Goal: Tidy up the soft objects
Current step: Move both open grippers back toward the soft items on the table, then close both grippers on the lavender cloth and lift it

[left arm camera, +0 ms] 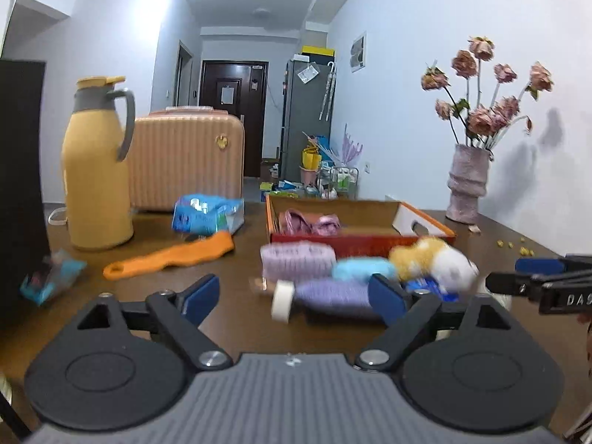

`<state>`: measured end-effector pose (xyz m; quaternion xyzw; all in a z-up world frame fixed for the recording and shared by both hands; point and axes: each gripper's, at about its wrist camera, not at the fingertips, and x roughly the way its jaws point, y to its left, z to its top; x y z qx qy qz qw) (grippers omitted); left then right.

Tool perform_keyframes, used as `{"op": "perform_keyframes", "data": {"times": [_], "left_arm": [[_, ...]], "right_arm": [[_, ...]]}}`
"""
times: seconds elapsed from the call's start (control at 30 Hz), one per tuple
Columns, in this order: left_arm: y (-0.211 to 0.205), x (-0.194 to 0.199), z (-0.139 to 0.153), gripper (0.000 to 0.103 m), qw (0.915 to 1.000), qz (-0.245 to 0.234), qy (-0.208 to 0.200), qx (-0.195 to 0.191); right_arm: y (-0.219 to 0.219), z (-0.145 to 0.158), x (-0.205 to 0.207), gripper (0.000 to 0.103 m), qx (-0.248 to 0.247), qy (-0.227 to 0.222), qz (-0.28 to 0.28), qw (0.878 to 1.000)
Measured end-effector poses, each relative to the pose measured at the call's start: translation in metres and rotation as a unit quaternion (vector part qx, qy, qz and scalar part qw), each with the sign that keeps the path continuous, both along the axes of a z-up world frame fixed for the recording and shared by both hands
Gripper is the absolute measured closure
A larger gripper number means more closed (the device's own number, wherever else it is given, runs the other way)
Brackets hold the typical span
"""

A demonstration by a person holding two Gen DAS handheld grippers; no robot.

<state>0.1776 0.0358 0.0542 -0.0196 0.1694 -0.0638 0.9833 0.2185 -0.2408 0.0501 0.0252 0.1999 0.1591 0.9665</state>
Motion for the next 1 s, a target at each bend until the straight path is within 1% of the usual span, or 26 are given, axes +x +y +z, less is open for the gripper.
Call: {"op": "perform_keyframes", "data": {"times": [0.07, 0.13, 0.27, 0.37, 0.43, 0.5, 0.57, 0.63, 0.67, 0.77, 0.83, 0.87, 0.9, 0.93, 0.97, 1.0], "left_arm": [[-0.002, -0.015, -0.011, 0.008, 0.9997, -0.011, 0.006, 0.021], [-0.003, -0.023, -0.019, 0.008, 0.9991, -0.008, 0.012, 0.039], [0.0, -0.021, -0.025, 0.008, 0.9992, -0.019, 0.03, 0.019], [-0.002, -0.009, -0.025, 0.01, 0.9991, -0.021, 0.032, 0.016], [-0.002, 0.005, -0.024, 0.015, 0.999, -0.024, 0.038, -0.001], [-0.001, 0.024, -0.024, 0.023, 0.9979, -0.027, 0.055, -0.021], [-0.001, 0.046, -0.025, 0.026, 0.9967, -0.022, 0.072, -0.032], [-0.001, 0.068, -0.027, 0.032, 0.9955, -0.019, 0.082, -0.042], [-0.001, 0.08, -0.029, 0.039, 0.9949, -0.015, 0.088, -0.047], [0.001, 0.113, -0.034, 0.05, 0.9909, -0.013, 0.115, -0.07], [0.003, 0.129, -0.038, 0.06, 0.9871, -0.022, 0.13, -0.09], [0.004, 0.137, -0.041, 0.068, 0.9847, -0.025, 0.141, -0.099], [0.004, 0.143, -0.044, 0.073, 0.9827, -0.029, 0.149, -0.105], [0.004, 0.149, -0.046, 0.076, 0.9807, -0.029, 0.159, -0.11], [0.005, 0.153, -0.049, 0.084, 0.9795, -0.027, 0.165, -0.113], [0.005, 0.155, -0.05, 0.089, 0.9792, -0.028, 0.165, -0.115]], "right_arm": [[0.005, -0.015, -0.022, 0.024, 0.001, 0.008, -0.008, 1.0], [0.01, -0.028, -0.038, 0.024, 0.004, 0.021, -0.02, 1.0], [0.012, -0.038, -0.048, 0.024, 0.025, 0.038, -0.02, 0.999], [0.014, -0.035, -0.042, 0.025, 0.019, 0.034, -0.024, 0.999], [0.015, -0.034, -0.033, 0.025, 0.022, 0.033, -0.024, 0.999], [0.019, -0.035, -0.019, 0.025, 0.021, 0.039, -0.019, 0.999], [0.028, -0.036, -0.005, 0.027, 0.009, 0.042, -0.01, 0.999], [0.04, -0.039, 0.01, 0.031, -0.007, 0.044, 0.006, 0.999], [0.047, -0.04, 0.019, 0.032, -0.015, 0.044, 0.014, 0.999], [0.064, -0.042, 0.045, 0.038, -0.04, 0.035, 0.029, 0.998], [0.073, -0.043, 0.06, 0.042, -0.058, 0.025, 0.035, 0.997], [0.076, -0.044, 0.069, 0.043, -0.068, 0.025, 0.034, 0.997], [0.08, -0.046, 0.075, 0.045, -0.077, 0.027, 0.033, 0.996], [0.083, -0.049, 0.083, 0.049, -0.085, 0.032, 0.031, 0.995], [0.085, -0.051, 0.089, 0.052, -0.088, 0.037, 0.03, 0.995], [0.086, -0.053, 0.093, 0.062, -0.089, 0.04, 0.033, 0.995]]}}
